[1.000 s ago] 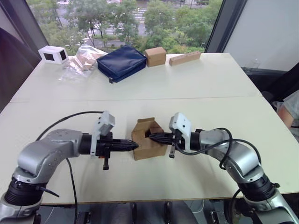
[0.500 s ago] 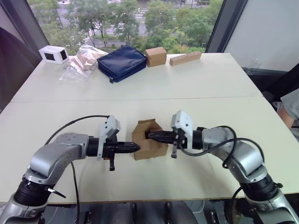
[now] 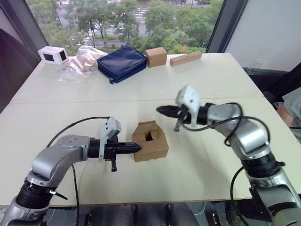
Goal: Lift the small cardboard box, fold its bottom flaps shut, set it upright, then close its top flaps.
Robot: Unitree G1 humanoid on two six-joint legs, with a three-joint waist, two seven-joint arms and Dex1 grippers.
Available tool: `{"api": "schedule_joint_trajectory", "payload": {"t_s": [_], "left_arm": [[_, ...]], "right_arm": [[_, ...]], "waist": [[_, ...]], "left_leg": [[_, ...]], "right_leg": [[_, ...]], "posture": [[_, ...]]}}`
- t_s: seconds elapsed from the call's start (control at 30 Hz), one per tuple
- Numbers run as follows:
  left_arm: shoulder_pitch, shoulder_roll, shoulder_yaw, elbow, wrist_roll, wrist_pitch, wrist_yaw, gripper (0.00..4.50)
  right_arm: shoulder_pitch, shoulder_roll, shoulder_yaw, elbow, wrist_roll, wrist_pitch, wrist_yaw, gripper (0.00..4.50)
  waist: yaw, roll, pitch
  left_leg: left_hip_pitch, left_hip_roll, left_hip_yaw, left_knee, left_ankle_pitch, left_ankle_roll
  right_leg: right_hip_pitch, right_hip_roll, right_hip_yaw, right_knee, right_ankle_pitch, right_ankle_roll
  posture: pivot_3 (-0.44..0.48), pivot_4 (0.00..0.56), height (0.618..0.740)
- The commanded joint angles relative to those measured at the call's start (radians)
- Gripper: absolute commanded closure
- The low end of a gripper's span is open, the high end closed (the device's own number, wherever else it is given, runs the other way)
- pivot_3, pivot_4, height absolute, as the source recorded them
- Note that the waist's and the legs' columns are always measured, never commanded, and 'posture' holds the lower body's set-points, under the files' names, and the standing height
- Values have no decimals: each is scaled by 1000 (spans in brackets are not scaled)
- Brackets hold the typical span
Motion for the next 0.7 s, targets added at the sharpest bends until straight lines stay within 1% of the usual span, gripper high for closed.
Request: {"api": "schedule_joint_trajectory", "payload": {"t_s": [0.03, 0.13, 0.2, 0.3, 0.37, 0.43, 0.6, 0.7], "left_arm": [[-16, -1, 7, -13, -2, -1, 11, 4469], [-20, -3, 6, -14, -4, 1, 15, 4469], [-23, -2, 13, -15, -10, 5, 20, 4469], [-28, 3, 31, -15, -27, 13, 17, 4469], [-43, 1, 101, -19, -145, 82, 1, 4469], [-51, 6, 136, -16, -191, 109, -2, 4469], [-57, 14, 141, -8, -185, 111, 11, 4469], [-81, -7, 141, 18, -171, 99, 39, 4469]], "right_arm": [[-20, 22, 19, -7, -40, -49, 18, 4500], [-6, 24, 23, -32, -28, -52, 59, 4500], [23, 6, 20, -75, -8, -37, 93, 4500], [52, 2, 13, -98, -3, -25, 108, 4500], [80, 2, 19, -101, -15, -29, 107, 4500], [95, 7, 20, -102, -25, -30, 100, 4500], [110, 18, 13, -115, -29, -23, 86, 4500], [116, 22, 4, -124, -29, -20, 74, 4500]], "waist": [[0, 0, 0], [0, 0, 0], [1, 0, 0], [0, 0, 0], [-1, 0, 0], [-1, 0, 0], [-1, 0, 0], [0, 0, 0]], "left_leg": [[0, 0, 0, 0, 0, 0], [0, 0, 0, 1, 0, -1], [0, 0, 0, 1, 0, 0], [0, 0, 0, 0, 0, 0], [0, 0, 0, 0, 0, 0], [0, 0, 0, 0, 0, 0], [0, 0, 0, 0, 0, 0], [0, 0, 0, 0, 0, -1]], "right_leg": [[0, 0, 0, 0, 0, 0], [0, 0, 0, 0, 0, 0], [0, 0, 0, 0, 0, 0], [0, 0, 0, 0, 0, 0], [0, 0, 0, 0, 0, 0], [0, 0, 0, 0, 0, 0], [0, 0, 0, 0, 0, 0], [0, 0, 0, 0, 0, 0]], "posture": [[0, 150, 740], [0, 150, 740], [0, 150, 740], [0, 150, 740], [0, 150, 740], [0, 150, 740], [0, 150, 740], [0, 150, 740]]}}
